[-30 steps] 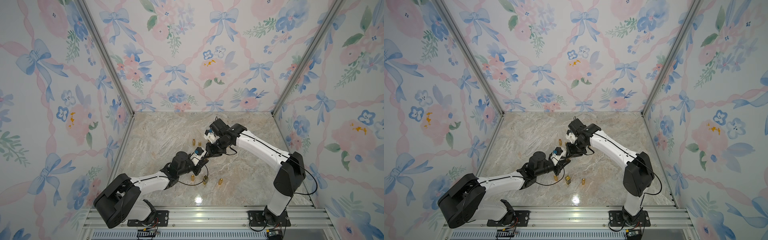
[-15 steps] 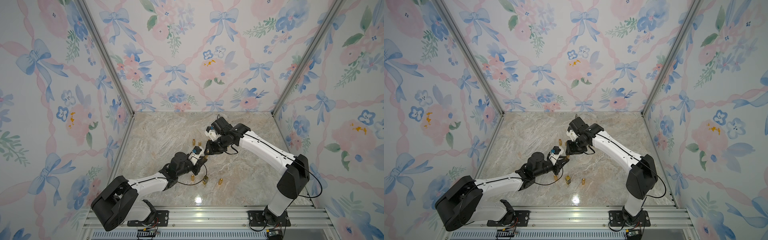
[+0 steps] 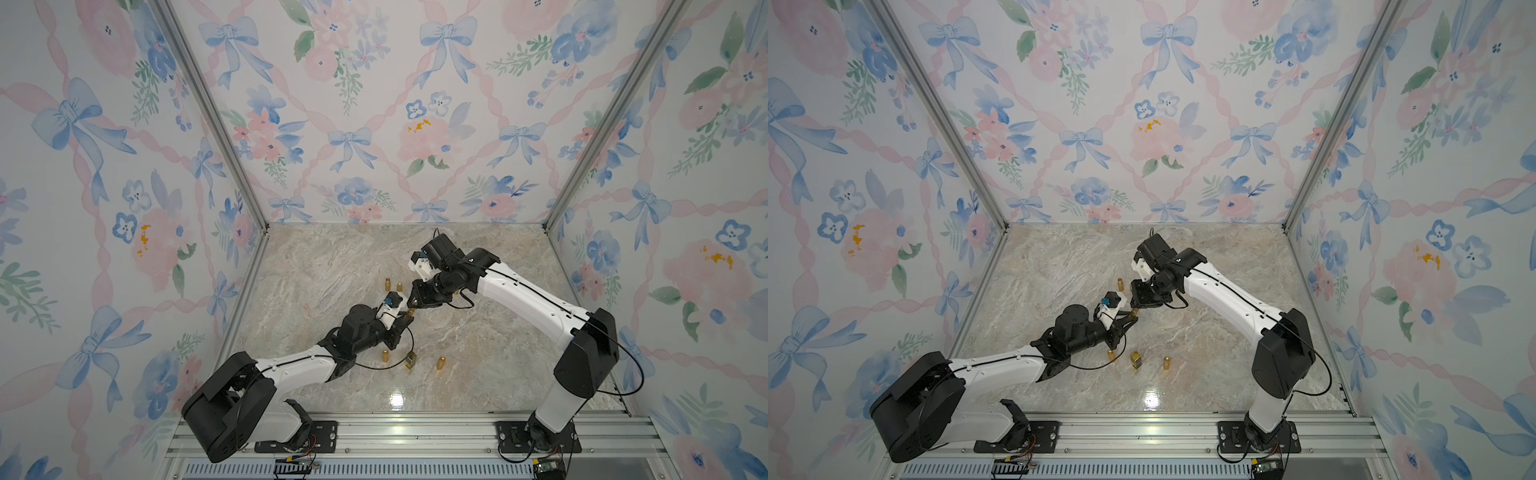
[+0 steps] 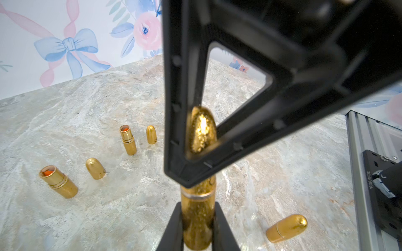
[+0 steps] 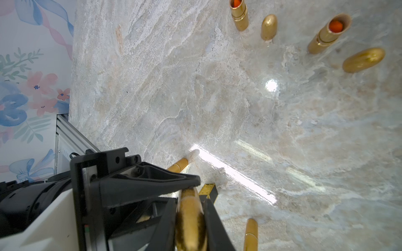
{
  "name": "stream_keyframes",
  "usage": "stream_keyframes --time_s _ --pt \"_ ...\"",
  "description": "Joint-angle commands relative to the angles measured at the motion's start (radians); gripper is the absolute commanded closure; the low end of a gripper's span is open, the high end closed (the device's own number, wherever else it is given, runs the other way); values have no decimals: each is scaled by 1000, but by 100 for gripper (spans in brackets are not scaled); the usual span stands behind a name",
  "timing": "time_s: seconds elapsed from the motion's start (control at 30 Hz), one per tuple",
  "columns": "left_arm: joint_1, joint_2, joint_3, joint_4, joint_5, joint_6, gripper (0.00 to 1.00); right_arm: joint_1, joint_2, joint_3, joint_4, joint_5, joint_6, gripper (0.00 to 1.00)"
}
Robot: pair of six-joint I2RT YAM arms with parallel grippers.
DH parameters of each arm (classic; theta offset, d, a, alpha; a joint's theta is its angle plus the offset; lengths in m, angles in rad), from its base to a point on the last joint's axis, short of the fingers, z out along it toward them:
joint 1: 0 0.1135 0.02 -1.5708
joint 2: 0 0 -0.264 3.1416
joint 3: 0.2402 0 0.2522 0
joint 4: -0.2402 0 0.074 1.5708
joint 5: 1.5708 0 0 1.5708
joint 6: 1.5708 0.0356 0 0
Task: Open the lipstick cap
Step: Open the cover of the lipstick.
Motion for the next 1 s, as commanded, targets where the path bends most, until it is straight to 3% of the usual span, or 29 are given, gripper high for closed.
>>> stream_keyframes --time_s 0.0,0.37,0.97 --pt "0 -15 -29 8 -59 -29 100 3 -42 12 -23 54 -5 80" --pt "2 -11 -36 -36 -128 -26 100 -34 -83 33 1 27 46 81" --pt "3 -9 8 -131 -137 8 100 -83 -142 31 19 -10 53 80"
